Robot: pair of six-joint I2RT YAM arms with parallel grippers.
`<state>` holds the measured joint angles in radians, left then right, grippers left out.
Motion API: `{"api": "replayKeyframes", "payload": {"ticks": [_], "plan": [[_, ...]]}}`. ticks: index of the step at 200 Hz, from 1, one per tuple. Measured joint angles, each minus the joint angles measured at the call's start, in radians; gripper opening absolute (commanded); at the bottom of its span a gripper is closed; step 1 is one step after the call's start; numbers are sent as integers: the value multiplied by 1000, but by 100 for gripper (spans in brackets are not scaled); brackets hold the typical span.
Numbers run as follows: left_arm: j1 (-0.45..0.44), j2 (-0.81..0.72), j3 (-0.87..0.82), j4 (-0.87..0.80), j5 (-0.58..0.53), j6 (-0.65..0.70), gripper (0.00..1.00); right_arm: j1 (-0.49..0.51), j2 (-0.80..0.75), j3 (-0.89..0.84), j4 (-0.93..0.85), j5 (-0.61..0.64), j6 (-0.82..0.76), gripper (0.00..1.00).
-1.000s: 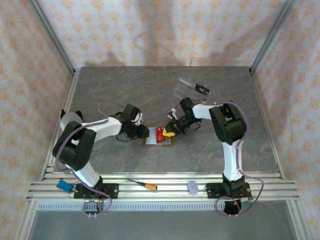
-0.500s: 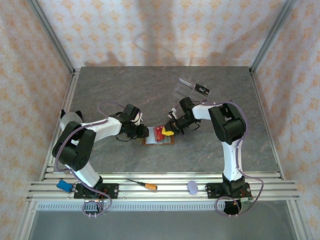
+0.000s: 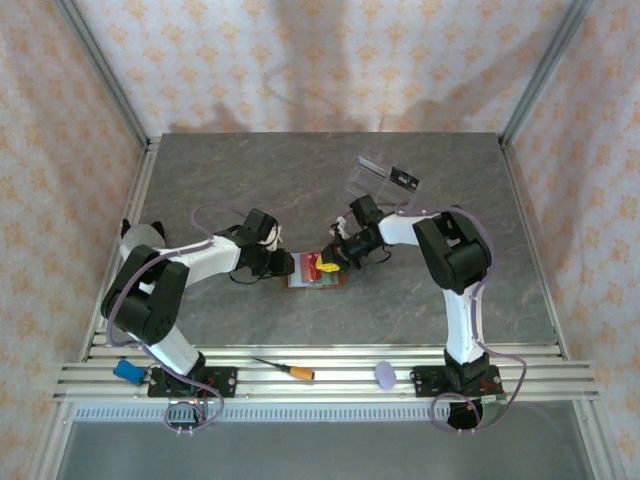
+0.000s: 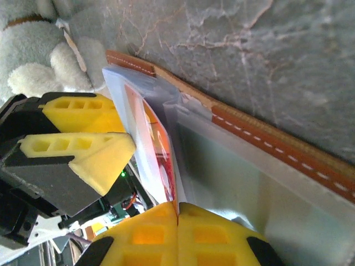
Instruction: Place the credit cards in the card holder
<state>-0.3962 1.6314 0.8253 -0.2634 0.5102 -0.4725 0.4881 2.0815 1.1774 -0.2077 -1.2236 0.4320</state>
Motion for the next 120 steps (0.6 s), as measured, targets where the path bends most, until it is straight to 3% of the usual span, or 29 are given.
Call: {"api": "replayKeyframes", "payload": {"ticks": [120], "plan": [[12,-29,-23,0,-32,0,28,76,-3,24,65,84,66,12]]}}
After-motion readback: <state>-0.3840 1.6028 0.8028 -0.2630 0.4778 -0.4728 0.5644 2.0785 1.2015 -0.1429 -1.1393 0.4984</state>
